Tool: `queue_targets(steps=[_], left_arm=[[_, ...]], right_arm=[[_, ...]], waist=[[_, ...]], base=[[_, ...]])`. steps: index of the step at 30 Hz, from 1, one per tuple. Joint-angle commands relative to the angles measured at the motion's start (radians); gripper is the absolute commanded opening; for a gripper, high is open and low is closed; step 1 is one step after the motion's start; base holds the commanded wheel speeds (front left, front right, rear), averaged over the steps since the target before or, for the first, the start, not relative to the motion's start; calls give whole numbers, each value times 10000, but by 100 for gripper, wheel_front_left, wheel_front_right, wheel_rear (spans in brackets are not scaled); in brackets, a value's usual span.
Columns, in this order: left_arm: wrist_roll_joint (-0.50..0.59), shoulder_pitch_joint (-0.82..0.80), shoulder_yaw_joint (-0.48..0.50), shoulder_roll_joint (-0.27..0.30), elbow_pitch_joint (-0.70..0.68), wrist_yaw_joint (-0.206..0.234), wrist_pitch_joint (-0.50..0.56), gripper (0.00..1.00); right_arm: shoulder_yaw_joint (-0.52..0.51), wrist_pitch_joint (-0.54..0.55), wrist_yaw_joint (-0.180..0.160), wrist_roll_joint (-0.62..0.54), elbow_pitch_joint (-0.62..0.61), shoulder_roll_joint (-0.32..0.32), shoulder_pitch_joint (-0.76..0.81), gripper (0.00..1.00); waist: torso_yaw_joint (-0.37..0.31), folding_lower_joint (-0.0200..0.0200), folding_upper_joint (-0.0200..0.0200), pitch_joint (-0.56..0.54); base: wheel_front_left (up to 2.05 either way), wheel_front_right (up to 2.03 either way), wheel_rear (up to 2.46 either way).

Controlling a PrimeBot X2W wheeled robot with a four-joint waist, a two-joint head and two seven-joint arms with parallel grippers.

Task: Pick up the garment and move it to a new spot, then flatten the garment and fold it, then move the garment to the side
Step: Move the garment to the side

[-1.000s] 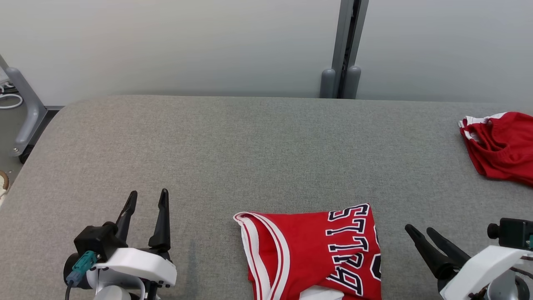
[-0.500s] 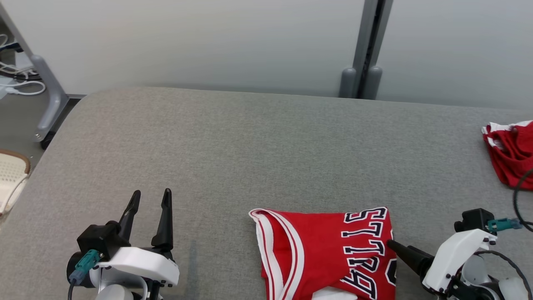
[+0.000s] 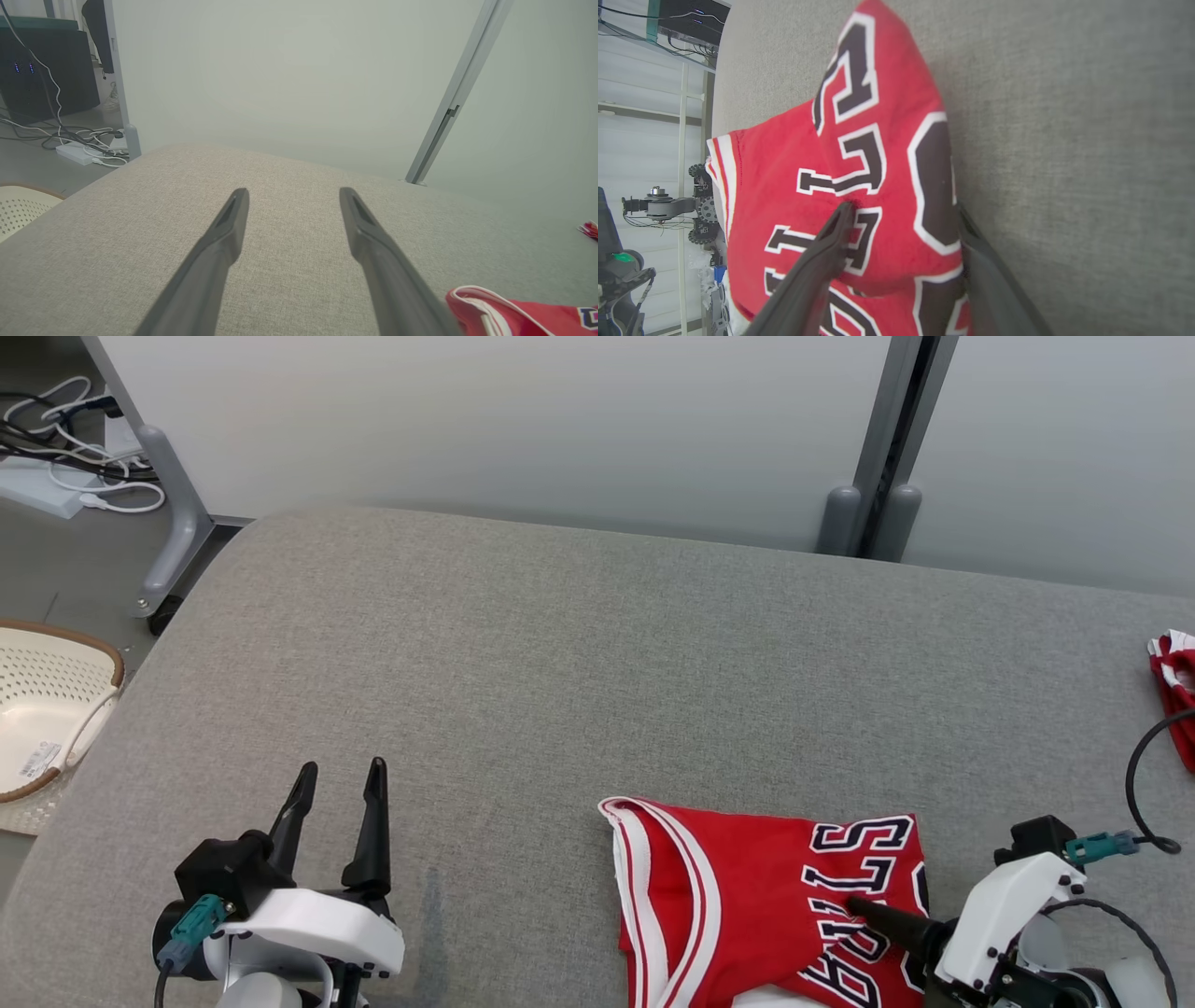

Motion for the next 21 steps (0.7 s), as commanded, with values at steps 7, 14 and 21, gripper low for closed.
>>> queue_targets(steps=[7,14,21], left_arm=[[68,-144,67,16,-7,-31,-10,100],[106,-91,70,10,-33,-13,-10,100],[138,-131,34,-5,-121,-57,-10,100]], right_arm=[[328,-133,4,529,-209,-59,113,0],[778,-598,4,780,-719,-481,-220,0],[1553,-876,4,868,-1375,-1295,-995,0]], waist=[[83,0,0,23],[-53,0,0,-15],[-383,0,0,143]], base=[[0,0,0],[0,0,0],[0,0,0]])
